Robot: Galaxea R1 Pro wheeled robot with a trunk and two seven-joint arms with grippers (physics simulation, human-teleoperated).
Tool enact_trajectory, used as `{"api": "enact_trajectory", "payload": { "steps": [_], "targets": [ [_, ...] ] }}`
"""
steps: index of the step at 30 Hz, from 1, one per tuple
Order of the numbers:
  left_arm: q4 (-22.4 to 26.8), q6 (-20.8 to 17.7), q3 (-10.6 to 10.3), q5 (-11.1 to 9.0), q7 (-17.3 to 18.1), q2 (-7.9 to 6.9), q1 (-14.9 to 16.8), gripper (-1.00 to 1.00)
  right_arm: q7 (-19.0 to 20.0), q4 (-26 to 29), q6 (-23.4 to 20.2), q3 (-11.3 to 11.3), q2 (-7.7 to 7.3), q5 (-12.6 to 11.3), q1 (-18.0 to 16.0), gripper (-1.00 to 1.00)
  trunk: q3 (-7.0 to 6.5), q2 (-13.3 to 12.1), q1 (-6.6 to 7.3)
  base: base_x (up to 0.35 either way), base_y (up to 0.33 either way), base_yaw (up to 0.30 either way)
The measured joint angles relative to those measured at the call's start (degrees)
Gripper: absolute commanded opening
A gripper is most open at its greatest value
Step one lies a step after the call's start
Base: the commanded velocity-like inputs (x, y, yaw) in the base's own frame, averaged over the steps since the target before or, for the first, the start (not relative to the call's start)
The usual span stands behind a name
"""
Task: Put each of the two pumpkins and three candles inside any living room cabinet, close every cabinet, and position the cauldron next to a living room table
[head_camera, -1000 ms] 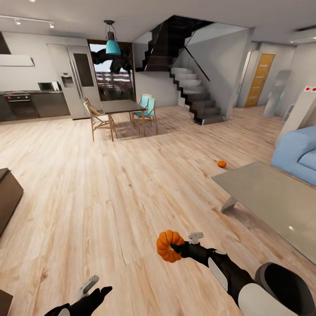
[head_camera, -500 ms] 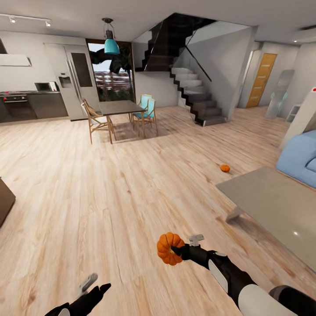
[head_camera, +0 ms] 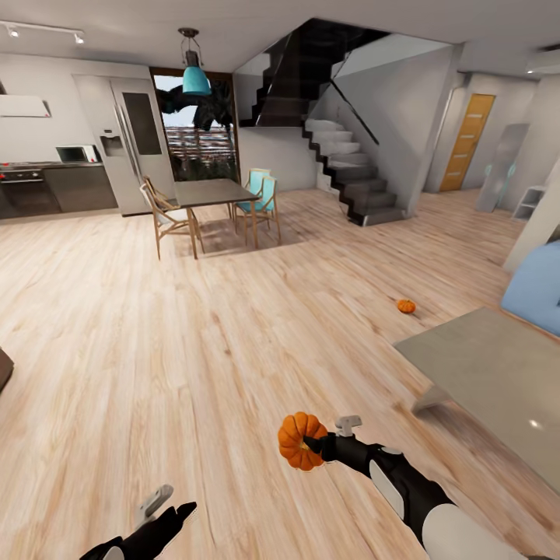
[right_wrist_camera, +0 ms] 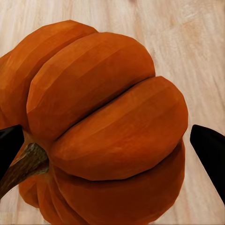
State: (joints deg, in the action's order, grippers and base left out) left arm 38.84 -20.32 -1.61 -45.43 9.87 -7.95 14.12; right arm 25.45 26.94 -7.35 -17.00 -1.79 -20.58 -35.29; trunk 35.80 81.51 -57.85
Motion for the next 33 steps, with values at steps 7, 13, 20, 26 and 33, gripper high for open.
{"api": "enact_trajectory", "payload": {
  "steps": [7, 13, 20, 26, 33],
  "targets": [
    [-0.5, 0.0, -0.1, -0.1, 0.0, 0.01, 0.0, 1.0, 0.0, -0.2, 0.1, 0.0, 0.0, 0.0, 0.0, -1.0, 0.0, 0.0, 0.0, 0.316, 0.082, 0.0],
    [-0.6, 0.0, -0.1, -0.1, 0.0, 0.01, 0.0, 1.0, 0.0, -0.4, 0.1, 0.0, 0.01, 0.0, 0.0, -1.0, 0.0, 0.0, 0.0, 0.327, 0.004, 0.0],
    [-0.7, 0.0, -0.1, -0.1, 0.0, 0.01, 0.0, 1.0, 0.0, -0.5, 0.1, 0.0, 0.02, 0.0, 0.0, -1.0, 0.0, 0.0, 0.0, 0.327, 0.022, -0.02],
    [-0.7, 0.0, 0.0, -0.1, 0.0, 0.01, 0.0, 1.0, 0.0, -0.5, 0.1, 0.0, 0.0, 0.0, 0.0, -1.0, 0.0, 0.0, 0.0, 0.306, 0.164, -0.184],
    [-0.7, 0.0, 0.0, -0.2, 0.0, 0.01, 0.0, 1.0, 0.0, -0.8, 0.2, 0.0, 0.04, 0.0, 0.0, -1.0, 0.0, 0.0, 0.0, 0.278, 0.231, -0.168]
  ]
}}
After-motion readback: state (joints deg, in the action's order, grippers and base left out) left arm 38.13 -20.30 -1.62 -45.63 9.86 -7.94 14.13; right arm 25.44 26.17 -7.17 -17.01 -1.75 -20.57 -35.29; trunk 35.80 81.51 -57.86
